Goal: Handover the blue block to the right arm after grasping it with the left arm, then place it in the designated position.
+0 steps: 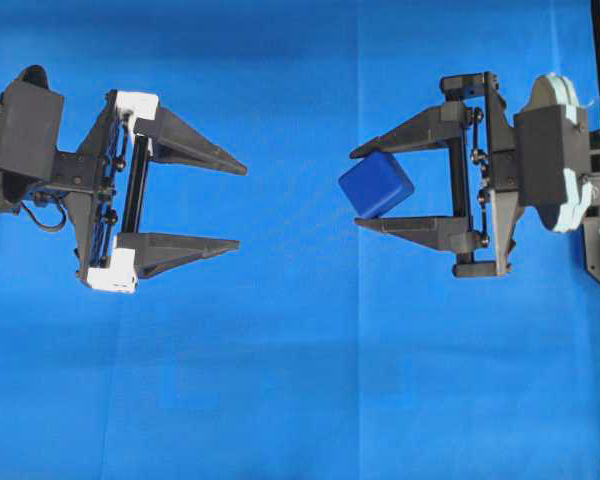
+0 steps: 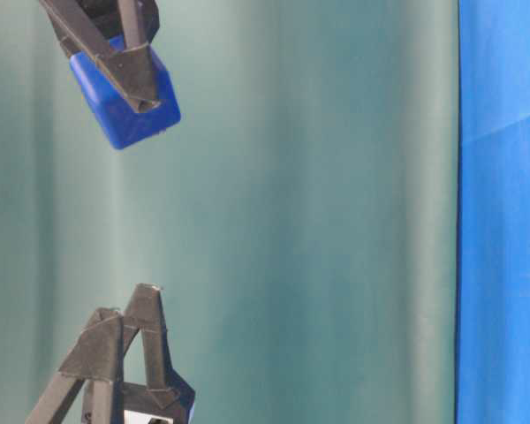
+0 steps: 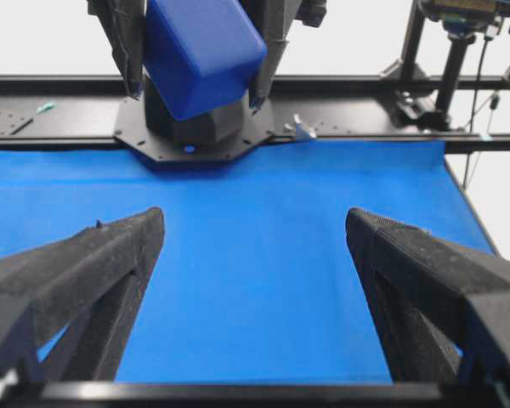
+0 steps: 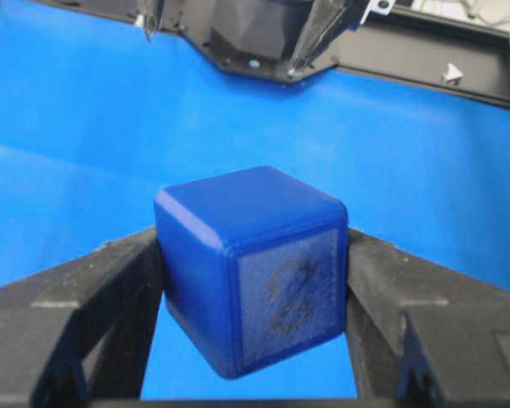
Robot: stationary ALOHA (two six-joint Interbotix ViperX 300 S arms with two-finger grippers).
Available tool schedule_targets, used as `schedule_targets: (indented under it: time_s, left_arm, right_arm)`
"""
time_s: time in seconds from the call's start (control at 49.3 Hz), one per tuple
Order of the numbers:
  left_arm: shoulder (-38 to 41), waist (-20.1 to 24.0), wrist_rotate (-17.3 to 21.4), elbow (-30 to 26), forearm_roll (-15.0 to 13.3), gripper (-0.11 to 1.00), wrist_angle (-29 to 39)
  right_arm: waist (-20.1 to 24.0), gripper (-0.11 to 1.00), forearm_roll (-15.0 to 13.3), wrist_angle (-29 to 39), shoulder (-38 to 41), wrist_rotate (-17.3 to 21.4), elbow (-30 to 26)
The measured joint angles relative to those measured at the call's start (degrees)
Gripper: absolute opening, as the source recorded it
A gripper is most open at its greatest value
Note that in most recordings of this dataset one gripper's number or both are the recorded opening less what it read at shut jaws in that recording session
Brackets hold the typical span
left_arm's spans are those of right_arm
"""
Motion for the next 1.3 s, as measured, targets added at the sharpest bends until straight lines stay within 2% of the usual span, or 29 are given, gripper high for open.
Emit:
schedule_targets:
  time_s: [0.324, 0.689, 0.953, 1.298]
  left_arm:
    - [0.0, 0.0, -0.09, 0.0, 0.0, 0.92, 0.09]
    - [0.0, 0.0, 0.0, 0.0, 0.0, 0.92, 0.09]
    - [0.0, 0.09, 0.0, 0.0, 0.0, 0.92, 0.09]
    - [0.0, 0.0, 0.0, 0.0, 0.0, 0.92, 0.0]
  right_arm:
    - [2.2, 0.52, 0.35, 1.67, 0.0, 0.18, 1.41]
    - [2.37, 0.52, 2.9, 2.11, 2.2, 2.11, 4.39]
    - [3.43, 0.52, 2.99, 5.19, 2.46, 2.9, 4.39]
    - [3.6, 0.52, 3.08, 5.54, 2.46, 2.9, 4.39]
